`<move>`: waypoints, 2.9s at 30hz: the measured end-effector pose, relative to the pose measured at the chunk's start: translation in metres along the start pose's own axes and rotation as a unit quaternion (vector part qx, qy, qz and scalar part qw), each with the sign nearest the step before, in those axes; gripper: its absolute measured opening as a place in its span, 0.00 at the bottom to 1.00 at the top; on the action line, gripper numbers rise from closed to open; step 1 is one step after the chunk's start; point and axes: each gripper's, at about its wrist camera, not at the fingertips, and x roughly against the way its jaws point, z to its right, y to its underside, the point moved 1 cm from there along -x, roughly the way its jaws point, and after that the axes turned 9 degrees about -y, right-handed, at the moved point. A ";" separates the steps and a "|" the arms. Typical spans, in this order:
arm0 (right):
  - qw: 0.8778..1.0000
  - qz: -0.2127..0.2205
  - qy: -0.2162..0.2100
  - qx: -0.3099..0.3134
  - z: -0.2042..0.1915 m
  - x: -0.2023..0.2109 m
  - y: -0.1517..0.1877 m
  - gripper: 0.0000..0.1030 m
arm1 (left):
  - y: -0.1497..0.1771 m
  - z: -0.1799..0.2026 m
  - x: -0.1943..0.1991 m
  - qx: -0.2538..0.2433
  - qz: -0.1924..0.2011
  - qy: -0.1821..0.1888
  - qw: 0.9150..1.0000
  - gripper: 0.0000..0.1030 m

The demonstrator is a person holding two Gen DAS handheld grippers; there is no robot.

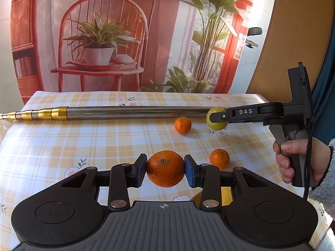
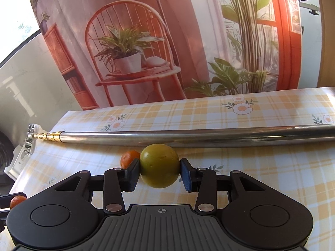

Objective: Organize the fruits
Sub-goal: 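Lift the tangerine with the left tool while the right tool grasps the green-yellow apple, then carry the tangerine and the green-yellow apple over the white bowl with both tools, then open both tools to drop the tangerine and apple into the bowl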

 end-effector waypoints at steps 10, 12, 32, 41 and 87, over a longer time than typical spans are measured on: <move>0.999 0.037 -0.012 0.012 -0.037 0.075 0.022 0.37 | 0.007 0.009 0.031 -0.012 0.014 0.007 1.000 0.39; 0.999 0.041 -0.014 0.015 -0.043 0.087 0.028 0.37 | 0.008 0.011 0.038 -0.014 0.017 0.008 1.000 0.39; 0.999 0.034 -0.032 -0.004 -0.083 0.142 0.102 0.37 | 0.058 0.037 0.067 -0.055 -0.028 0.055 0.997 0.39; 0.998 0.046 -0.028 -0.016 -0.072 0.153 0.105 0.37 | 0.079 0.060 0.043 -0.091 -0.078 0.083 0.989 0.39; 0.999 -0.027 -0.034 0.033 -0.103 0.139 0.124 0.37 | 0.068 0.033 0.063 -0.007 -0.014 -0.016 1.000 0.38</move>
